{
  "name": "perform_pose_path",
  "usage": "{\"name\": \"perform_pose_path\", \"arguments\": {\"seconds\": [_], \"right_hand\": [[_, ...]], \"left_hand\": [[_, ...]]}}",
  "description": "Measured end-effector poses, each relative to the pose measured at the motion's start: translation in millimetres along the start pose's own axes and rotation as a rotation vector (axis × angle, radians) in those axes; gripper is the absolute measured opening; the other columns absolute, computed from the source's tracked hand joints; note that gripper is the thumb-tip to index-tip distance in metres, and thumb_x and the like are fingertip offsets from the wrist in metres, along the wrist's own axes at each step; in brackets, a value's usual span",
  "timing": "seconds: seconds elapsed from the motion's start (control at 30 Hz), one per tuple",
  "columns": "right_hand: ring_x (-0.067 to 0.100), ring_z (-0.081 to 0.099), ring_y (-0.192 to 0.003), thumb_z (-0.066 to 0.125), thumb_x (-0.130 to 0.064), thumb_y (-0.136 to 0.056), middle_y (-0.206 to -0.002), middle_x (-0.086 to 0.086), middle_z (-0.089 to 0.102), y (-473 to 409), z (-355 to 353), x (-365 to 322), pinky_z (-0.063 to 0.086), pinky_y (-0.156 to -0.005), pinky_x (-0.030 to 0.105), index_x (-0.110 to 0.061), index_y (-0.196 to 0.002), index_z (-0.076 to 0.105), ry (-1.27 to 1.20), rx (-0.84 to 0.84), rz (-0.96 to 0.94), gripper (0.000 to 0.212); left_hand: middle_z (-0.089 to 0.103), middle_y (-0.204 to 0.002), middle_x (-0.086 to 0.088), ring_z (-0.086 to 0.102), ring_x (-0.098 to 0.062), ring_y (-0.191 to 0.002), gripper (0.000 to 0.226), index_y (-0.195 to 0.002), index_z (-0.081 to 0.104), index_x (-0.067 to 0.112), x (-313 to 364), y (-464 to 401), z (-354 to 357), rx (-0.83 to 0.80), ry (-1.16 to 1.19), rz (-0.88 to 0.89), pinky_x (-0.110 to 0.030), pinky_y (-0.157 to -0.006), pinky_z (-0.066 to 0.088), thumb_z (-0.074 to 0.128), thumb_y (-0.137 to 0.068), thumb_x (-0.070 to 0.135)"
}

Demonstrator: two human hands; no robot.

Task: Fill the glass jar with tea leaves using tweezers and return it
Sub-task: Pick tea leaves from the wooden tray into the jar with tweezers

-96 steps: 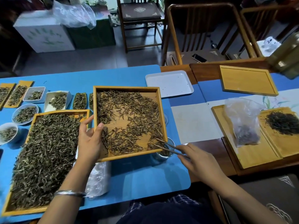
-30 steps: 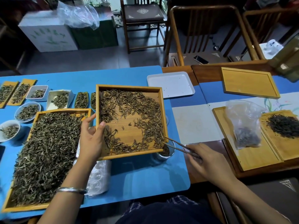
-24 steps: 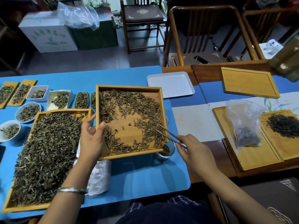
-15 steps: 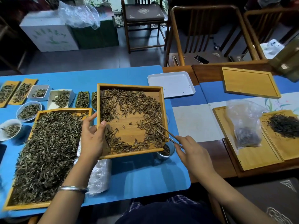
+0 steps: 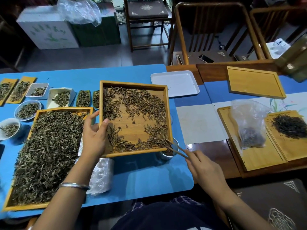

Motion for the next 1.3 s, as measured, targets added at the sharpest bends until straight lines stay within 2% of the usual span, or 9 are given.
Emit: {"name": "perform_pose_path", "arguments": {"seconds": [0.23,0.37,0.47,0.6,0.73,0.87,1.07,1.17,1.3], "right_hand": [[0.016,0.062,-0.063,0.062,-0.021,-0.087,-0.081,-0.003,0.059,15.5,-4.3,6.7,0.049,-0.044,0.029,-0.020,-0.112,0.067,-0.007,-0.028,0.032,0.025],[0.016,0.064,-0.066,0.049,-0.028,-0.091,-0.084,-0.003,0.062,17.7,-11.0,9.7,0.049,-0.044,0.029,-0.021,-0.112,0.068,-0.052,-0.064,0.097,0.029],[0.017,0.064,-0.063,0.043,-0.031,-0.090,-0.083,-0.002,0.062,12.9,-18.4,9.1,0.048,-0.041,0.028,-0.018,-0.109,0.067,-0.118,-0.031,0.120,0.033],[0.018,0.062,-0.059,0.049,-0.029,-0.090,-0.081,-0.001,0.060,0.0,-23.6,1.7,0.048,-0.040,0.028,-0.017,-0.110,0.066,-0.161,0.026,0.086,0.029],[0.018,0.063,-0.062,0.065,-0.022,-0.087,-0.084,-0.001,0.062,-22.0,-20.0,-12.8,0.050,-0.040,0.030,-0.018,-0.113,0.066,-0.196,0.041,0.054,0.027],[0.017,0.062,-0.065,0.053,-0.029,-0.091,-0.088,-0.003,0.063,-43.1,-16.1,-32.4,0.047,-0.041,0.028,-0.020,-0.114,0.066,-0.208,0.042,-0.050,0.028],[0.017,0.065,-0.071,0.047,-0.030,-0.093,-0.090,-0.001,0.065,-51.3,-8.4,-45.3,0.050,-0.043,0.029,-0.017,-0.113,0.067,-0.208,0.001,-0.157,0.031],[0.017,0.065,-0.071,0.057,-0.027,-0.091,-0.090,-0.001,0.066,-47.3,-6.9,-39.7,0.050,-0.042,0.029,-0.016,-0.112,0.068,-0.216,0.002,-0.134,0.025],[0.019,0.061,-0.059,0.072,-0.022,-0.082,-0.082,0.000,0.063,-37.6,-5.1,-30.1,0.045,-0.037,0.029,-0.016,-0.109,0.069,-0.201,-0.003,-0.096,0.028]], "left_hand": [[0.066,-0.096,-0.021,0.065,-0.044,-0.090,0.033,-0.127,0.045,0.031,4.4,2.6,0.6,-0.014,0.024,-0.020,-0.068,-0.086,0.048,0.056,-0.096,0.025],[0.071,-0.097,-0.010,0.067,-0.040,-0.095,0.032,-0.125,0.045,0.033,4.9,3.8,0.4,-0.017,0.027,-0.032,-0.067,-0.087,0.049,0.056,-0.096,0.026],[0.071,-0.100,-0.013,0.067,-0.039,-0.097,0.032,-0.124,0.045,0.035,4.5,3.4,0.0,-0.015,0.021,-0.025,-0.066,-0.087,0.049,0.057,-0.096,0.026],[0.067,-0.110,-0.018,0.067,-0.039,-0.098,0.031,-0.122,0.046,0.038,4.6,3.4,0.2,-0.021,0.013,-0.018,-0.064,-0.088,0.050,0.058,-0.095,0.028],[0.069,-0.105,-0.016,0.068,-0.038,-0.093,0.029,-0.121,0.046,0.037,4.4,3.3,0.4,-0.019,0.016,-0.011,-0.063,-0.085,0.052,0.057,-0.096,0.026],[0.069,-0.102,-0.012,0.069,-0.037,-0.092,0.029,-0.121,0.045,0.036,3.4,2.9,0.6,-0.025,0.024,-0.017,-0.063,-0.083,0.053,0.056,-0.096,0.025],[0.069,-0.099,-0.007,0.069,-0.032,-0.091,0.030,-0.122,0.044,0.033,3.0,2.7,0.3,-0.027,0.047,-0.026,-0.060,-0.084,0.054,0.055,-0.097,0.022],[0.069,-0.097,-0.004,0.069,-0.032,-0.091,0.030,-0.123,0.044,0.032,3.2,2.4,0.8,-0.029,0.057,-0.026,-0.060,-0.085,0.054,0.055,-0.097,0.021],[0.069,-0.099,-0.004,0.070,-0.030,-0.091,0.030,-0.123,0.044,0.032,2.2,1.9,0.8,-0.034,0.056,-0.032,-0.059,-0.084,0.055,0.055,-0.097,0.022]]}}
Point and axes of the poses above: each hand's wrist, its own y-axis away from the middle knuckle, its own z-axis out of the palm, x = y × z, the point moved 2 cm from there along -y, towards the middle knuckle
